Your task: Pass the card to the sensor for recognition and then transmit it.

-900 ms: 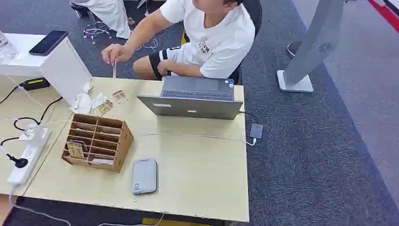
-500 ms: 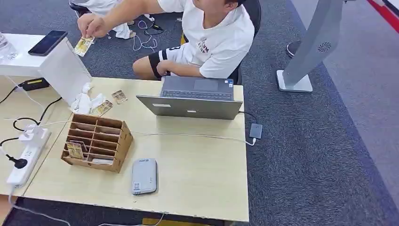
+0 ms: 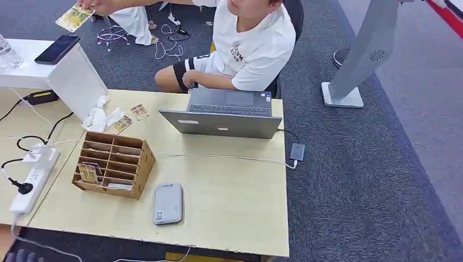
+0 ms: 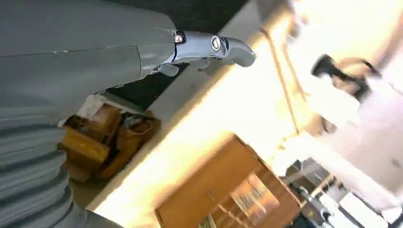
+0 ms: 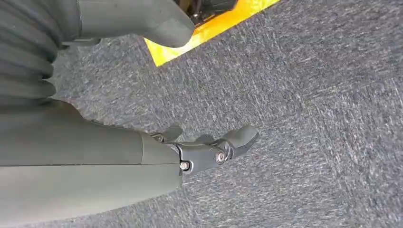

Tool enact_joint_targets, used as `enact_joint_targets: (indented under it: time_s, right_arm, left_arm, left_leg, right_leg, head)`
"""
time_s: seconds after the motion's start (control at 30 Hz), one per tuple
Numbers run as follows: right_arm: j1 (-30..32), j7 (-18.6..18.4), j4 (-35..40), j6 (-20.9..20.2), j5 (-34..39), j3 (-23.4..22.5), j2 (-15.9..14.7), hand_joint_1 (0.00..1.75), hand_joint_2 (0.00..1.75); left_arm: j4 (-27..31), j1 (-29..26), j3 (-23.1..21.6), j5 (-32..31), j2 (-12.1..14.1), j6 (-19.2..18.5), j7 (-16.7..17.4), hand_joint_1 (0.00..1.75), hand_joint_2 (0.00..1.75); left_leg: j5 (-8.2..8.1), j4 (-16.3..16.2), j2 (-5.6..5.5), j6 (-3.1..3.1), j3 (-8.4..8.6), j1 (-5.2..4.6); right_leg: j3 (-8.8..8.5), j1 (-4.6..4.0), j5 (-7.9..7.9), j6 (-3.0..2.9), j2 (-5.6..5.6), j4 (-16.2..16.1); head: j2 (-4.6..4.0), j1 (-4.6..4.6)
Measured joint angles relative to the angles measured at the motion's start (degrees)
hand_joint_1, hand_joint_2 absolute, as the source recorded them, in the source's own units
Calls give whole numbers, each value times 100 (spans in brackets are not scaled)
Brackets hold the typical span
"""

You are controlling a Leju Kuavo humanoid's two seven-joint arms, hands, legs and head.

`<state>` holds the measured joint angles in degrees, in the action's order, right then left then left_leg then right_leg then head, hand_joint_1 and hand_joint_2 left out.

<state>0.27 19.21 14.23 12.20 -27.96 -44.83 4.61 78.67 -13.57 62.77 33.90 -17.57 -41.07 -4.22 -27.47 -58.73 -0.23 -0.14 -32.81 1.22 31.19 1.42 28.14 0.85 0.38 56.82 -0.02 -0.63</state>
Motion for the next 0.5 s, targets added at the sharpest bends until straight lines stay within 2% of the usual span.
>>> enact_joint_targets:
  time_s: [0.13, 0.33, 0.5]
  right_arm:
    - [-13, -55, -24, 24, -124, 0, 13, 0, 175]
    - [-29, -107, -46, 24, -319, -7, 42, 0, 175]
    - [-54, -192, -77, 22, -485, -17, 65, 0, 175]
  left_arm:
    - [499, -23, -410, -440, 81, 170, -366, 0, 175]
    - [1107, -34, -1118, -1107, 338, 767, -775, 0, 175]
    - [1354, 99, -1752, -1756, 699, 1228, -880, 0, 175]
  left_leg:
    - [4, 0, -1, 1, 1, -1]
    - [7, 0, 0, -3, 2, -1]
    - [9, 0, 0, -7, 3, -1]
  right_leg:
    - [-1, 1, -2, -1, -1, 1]
    - [1, 1, -4, -1, 0, 4]
    - [2, 1, -5, -4, 0, 5]
  head:
    - [0, 0]
    - [0, -2]
    - [0, 0]
